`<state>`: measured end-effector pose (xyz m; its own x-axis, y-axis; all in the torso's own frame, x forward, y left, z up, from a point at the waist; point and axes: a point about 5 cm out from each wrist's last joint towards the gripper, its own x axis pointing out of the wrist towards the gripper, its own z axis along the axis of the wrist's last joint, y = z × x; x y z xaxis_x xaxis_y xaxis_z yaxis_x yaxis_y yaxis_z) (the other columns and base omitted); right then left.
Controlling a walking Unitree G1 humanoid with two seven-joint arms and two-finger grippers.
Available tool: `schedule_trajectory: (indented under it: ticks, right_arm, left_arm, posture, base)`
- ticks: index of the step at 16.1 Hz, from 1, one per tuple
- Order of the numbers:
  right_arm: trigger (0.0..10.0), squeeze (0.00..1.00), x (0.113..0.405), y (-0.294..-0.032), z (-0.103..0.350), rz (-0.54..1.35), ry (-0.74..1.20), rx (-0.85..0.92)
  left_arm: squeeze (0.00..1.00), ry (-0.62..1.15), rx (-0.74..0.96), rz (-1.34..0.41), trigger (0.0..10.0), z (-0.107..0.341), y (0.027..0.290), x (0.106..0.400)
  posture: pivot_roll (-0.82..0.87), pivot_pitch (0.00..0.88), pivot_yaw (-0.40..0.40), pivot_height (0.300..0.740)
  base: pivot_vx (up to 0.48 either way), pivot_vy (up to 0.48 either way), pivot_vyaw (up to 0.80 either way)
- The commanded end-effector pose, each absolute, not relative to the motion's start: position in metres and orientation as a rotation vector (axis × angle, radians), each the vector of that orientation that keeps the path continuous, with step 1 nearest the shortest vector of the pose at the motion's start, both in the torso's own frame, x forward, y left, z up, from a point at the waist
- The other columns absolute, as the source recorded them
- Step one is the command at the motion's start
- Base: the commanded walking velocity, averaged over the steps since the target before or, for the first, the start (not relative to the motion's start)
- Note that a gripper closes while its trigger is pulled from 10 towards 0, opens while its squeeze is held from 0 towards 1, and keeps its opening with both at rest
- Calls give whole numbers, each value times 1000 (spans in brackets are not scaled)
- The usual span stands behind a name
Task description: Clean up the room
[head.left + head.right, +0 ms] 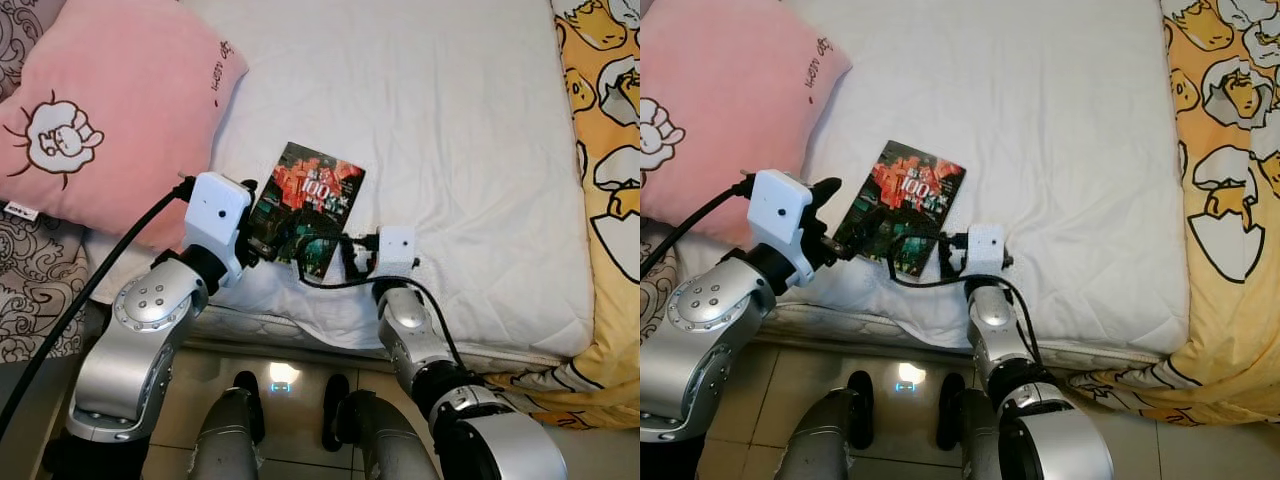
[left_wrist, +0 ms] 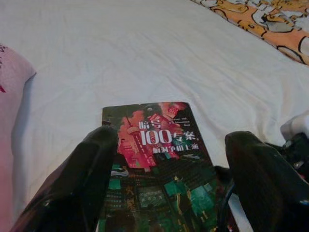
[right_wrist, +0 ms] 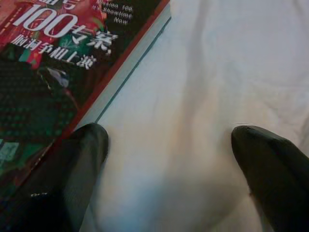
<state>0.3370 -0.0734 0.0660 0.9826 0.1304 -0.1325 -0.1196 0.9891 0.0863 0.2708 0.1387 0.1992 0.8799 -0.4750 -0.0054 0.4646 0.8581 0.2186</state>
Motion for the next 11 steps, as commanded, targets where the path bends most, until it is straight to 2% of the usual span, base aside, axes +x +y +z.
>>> schedule_trajectory:
  ticks: [1,9,11]
  right_arm:
    - [10000,0,333,-79,57,104,187,87]
    - [10000,0,349,-88,72,90,175,3]
    - [10000,0,350,-80,70,139,221,-39]
  left_arm:
    - [0,-34,220,-501,10000,194,138,267]
    - [0,-33,223,-496,10000,193,136,267]
    - [0,-28,222,-489,10000,192,137,266]
  posture:
    - [343,325,-145,740]
    - [339,335,-149,740]
    - [340,344,-153,740]
  base:
    - [0,0,0]
    - [0,0,0]
    - [0,0,0]
